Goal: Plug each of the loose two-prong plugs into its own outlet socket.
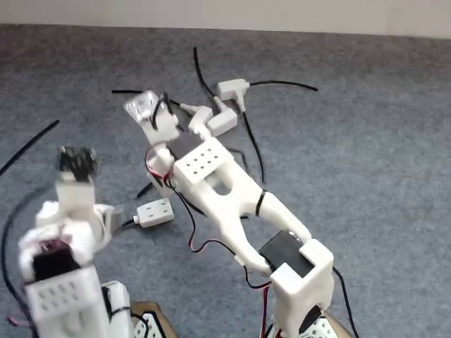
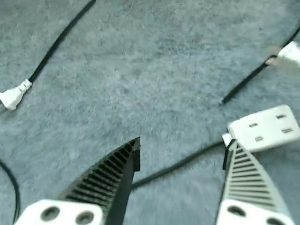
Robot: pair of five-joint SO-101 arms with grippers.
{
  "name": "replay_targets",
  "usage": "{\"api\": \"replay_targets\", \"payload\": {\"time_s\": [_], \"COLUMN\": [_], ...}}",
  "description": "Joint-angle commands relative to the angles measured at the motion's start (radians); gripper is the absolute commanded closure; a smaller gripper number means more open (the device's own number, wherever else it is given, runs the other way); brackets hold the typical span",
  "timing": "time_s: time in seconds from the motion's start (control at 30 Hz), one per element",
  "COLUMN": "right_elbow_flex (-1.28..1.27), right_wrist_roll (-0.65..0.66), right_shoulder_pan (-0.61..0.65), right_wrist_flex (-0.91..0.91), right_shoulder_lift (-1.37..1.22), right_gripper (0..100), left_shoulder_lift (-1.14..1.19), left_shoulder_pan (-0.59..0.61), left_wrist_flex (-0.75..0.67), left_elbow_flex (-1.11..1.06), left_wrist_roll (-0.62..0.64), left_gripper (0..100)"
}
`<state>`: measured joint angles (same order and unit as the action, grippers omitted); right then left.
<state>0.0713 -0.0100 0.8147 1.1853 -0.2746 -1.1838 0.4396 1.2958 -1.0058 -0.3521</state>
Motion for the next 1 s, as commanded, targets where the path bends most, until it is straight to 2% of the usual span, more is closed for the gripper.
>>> {"api": "replay_targets", "payload": {"time_s": [0.0,0.17,0.27,0.47,0.67,0.87,0.97], "right_elbow_flex": [-0.084,-0.122,-0.259,-0.647,-0.825,-1.063,-1.089], "right_wrist_roll": [0.021,0.046,0.046,0.046,0.08,0.074,0.072], "right_shoulder_pan": [0.019,0.033,-0.01,-0.041,-0.097,-0.042,-0.008], "right_wrist_flex": [-0.096,-0.101,-0.189,-0.41,-0.426,-0.527,-0.527], "right_shoulder_lift": [0.048,0.189,0.325,0.667,0.92,1.073,1.078], "right_gripper": [99.2,99.2,99.2,99.2,99.2,99.2,99.2], "left_shoulder_lift": [0.364,0.542,0.605,0.705,0.731,0.733,0.739], "left_shoulder_pan": [-0.056,-0.202,-0.265,-0.266,-0.269,-0.326,-0.344], "left_wrist_flex": [0.199,0.292,0.344,0.35,0.331,0.296,0.295], "left_elbow_flex": [0.429,0.576,0.65,0.719,0.722,0.76,0.788], "left_wrist_roll": [-0.011,-0.017,-0.02,0.011,0.026,0.101,0.112], "left_gripper": [71,71,71,71,71,71,71]}}
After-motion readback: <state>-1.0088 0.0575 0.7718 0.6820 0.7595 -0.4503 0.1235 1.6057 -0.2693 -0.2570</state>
